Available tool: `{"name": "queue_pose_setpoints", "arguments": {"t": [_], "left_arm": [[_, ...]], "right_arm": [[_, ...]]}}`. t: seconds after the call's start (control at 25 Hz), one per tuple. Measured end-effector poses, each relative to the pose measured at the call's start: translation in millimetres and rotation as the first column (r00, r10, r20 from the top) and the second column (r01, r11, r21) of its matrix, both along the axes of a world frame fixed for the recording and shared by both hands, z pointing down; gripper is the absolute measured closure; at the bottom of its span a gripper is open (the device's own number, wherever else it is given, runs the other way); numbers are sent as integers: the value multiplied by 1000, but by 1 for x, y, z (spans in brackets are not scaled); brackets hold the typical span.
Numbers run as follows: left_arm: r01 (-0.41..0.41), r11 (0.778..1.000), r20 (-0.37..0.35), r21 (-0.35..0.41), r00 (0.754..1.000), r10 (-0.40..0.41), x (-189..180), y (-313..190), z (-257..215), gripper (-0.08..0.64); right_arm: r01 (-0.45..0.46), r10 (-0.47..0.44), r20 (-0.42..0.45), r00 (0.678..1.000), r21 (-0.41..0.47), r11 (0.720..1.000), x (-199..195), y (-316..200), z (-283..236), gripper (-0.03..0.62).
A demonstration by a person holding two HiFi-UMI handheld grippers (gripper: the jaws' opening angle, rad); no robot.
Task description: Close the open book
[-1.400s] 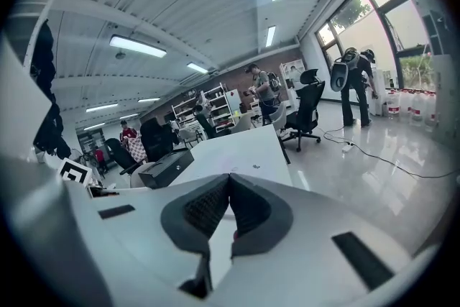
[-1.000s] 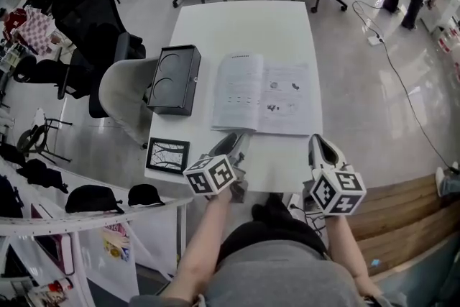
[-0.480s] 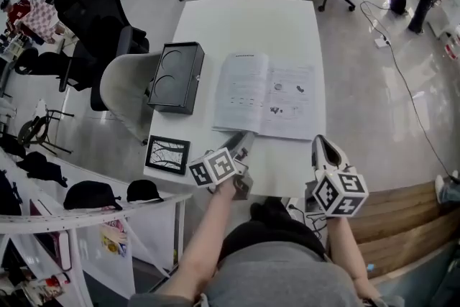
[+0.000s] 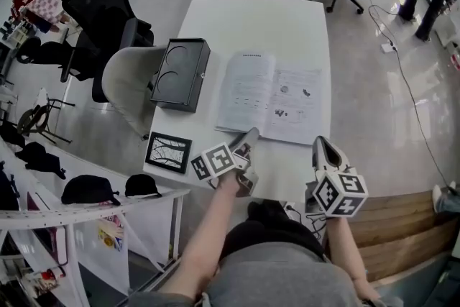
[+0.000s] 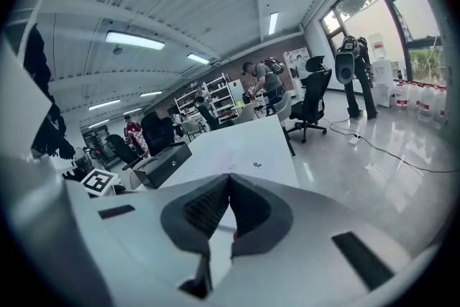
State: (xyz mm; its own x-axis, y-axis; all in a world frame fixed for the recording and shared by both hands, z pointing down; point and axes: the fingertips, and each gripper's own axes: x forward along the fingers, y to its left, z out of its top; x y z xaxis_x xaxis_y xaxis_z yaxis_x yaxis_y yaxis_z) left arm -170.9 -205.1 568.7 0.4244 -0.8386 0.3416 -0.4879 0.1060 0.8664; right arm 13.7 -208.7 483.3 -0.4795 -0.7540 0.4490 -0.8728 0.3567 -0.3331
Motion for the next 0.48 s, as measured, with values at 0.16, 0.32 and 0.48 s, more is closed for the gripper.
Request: {"name": "queue_pose_setpoints", "arguments": {"t": [0.16, 0.32, 0.48], "left_arm": [[41, 999, -91, -11, 995, -42, -4, -8, 1, 399], [104, 994, -185, -29, 977, -108, -14, -10, 5, 399], [191, 980, -269, -47, 943, -197, -31, -14, 9, 399]], "right_arm": [[13, -13, -3, 1000, -7, 1000, -5, -4, 3, 588], [16, -16, -5, 1000, -19, 1000, -7, -6, 6, 588], [13, -13, -7, 1000, -19, 1000, -7, -9, 6, 588]]}}
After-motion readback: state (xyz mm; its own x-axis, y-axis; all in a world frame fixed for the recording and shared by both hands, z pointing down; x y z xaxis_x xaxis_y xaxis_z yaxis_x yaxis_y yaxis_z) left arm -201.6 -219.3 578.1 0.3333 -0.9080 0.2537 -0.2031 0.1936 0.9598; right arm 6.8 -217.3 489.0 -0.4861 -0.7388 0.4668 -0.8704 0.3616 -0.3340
